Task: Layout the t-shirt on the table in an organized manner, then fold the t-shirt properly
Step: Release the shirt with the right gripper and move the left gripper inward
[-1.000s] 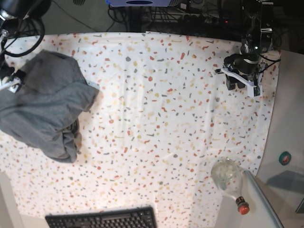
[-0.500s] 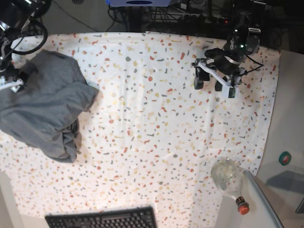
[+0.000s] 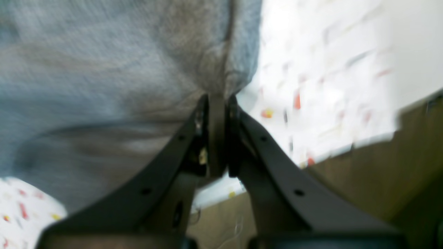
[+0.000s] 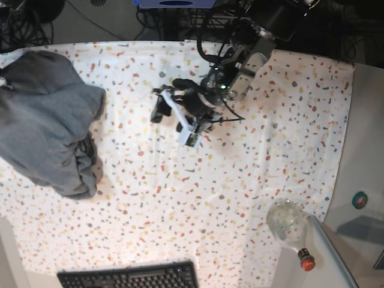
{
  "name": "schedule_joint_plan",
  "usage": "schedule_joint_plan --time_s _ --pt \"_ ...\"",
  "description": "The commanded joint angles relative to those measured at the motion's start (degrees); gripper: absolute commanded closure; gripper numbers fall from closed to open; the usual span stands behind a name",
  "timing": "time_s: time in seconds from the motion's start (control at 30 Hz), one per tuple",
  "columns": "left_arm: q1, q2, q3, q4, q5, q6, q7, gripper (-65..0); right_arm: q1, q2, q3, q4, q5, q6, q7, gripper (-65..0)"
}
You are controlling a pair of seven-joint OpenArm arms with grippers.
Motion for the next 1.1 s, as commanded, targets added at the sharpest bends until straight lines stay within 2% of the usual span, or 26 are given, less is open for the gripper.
schedule_joint_plan --time_s 0.0,0.23,0.33,0.4,0.5,0.57,0.63,0.73,0.77,0.83,0.87,0.9,0.97,1.07 --pt "-2.24 2.12 1.62 -0.35 -0.58 -0.66 -1.25 -41.0 -0.41 0.49 -0.36 2.02 0.66 0.65 0.59 0.0" --pt "-13.4 12.66 12.34 -10.46 -0.67 -0.66 -1.43 -41.0 -0.85 0.22 -0.36 2.64 0.66 0.65 0.59 0.0" --pt "-16.92 12.66 16.3 -12.84 -1.99 -0.66 -3.89 -41.0 -1.29 0.22 -0.36 2.99 0.66 0.65 0.59 0.0" --pt "-17.8 12.66 17.88 -13.01 -6.12 -0.66 -6.97 -41.0 -2.08 0.31 -0.45 2.82 0.66 0.74 0.94 0.0" --pt "-18.32 12.32 15.68 -12.92 -11.39 -0.66 -7.93 -41.0 -1.38 2.07 -0.62 1.32 0.49 -0.23 1.21 0.0" --pt "-17.18 10.03 13.31 -12.57 -12.98 -0.66 -7.93 -41.0 1.61 4.44 -0.27 -2.28 0.49 -2.43 1.12 0.0" --pt "-14.19 5.81 10.5 -10.37 -13.33 -0.66 -7.93 -41.0 3.72 7.08 -0.45 -8.09 0.4 -4.98 0.86 0.0" --pt "-6.9 -2.71 4.61 -1.14 -13.42 -0.66 -7.93 -41.0 5.92 9.46 -0.8 -13.27 0.49 -5.86 -0.9 0.0" --pt "-4.43 -5.09 2.41 2.11 -13.42 -0.66 -7.93 -41.0 5.83 9.28 -0.8 -12.83 0.49 -5.86 -0.9 -5.3" --pt "1.72 -10.8 -3.83 9.05 -13.42 -0.66 -7.93 -41.0 4.86 8.66 -0.8 -7.91 0.49 -5.77 0.59 -21.6" --pt "4.71 -12.91 -6.82 11.69 -13.42 -0.66 -7.93 -41.0 3.55 7.26 -0.8 -4.83 0.49 -5.86 2.09 -27.3" --pt "7.17 -14.58 -9.63 13.63 -13.42 -0.66 -7.93 -41.0 2.4 5.94 -0.89 -1.49 0.49 -6.21 3.41 -30.2" --pt "12.36 -18.01 -15.35 16.18 -13.42 -0.66 -7.93 -41.0 1.0 3.83 -2.29 5.89 0.4 -6.21 4.28 -30.8" --pt "19.13 -20.12 -23.61 18.2 -13.42 -0.74 -7.93 -41.0 -0.5 3.04 -10.91 13.01 0.4 -6.38 4.2 -31.2"
